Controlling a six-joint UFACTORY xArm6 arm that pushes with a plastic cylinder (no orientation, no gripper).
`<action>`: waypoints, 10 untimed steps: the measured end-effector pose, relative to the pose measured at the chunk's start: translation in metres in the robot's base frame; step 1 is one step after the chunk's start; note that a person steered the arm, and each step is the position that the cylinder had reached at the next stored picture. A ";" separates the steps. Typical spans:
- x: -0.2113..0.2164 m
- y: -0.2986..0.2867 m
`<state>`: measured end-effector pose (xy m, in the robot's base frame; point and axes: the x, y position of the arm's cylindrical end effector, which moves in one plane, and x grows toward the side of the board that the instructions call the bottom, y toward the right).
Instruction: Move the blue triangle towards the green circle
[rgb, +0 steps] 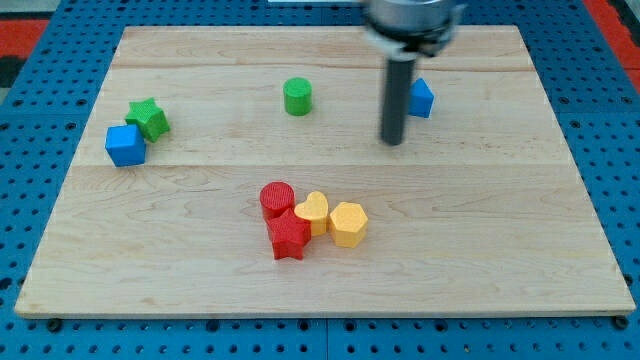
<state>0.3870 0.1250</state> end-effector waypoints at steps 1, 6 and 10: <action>-0.048 0.070; -0.058 0.023; -0.091 -0.145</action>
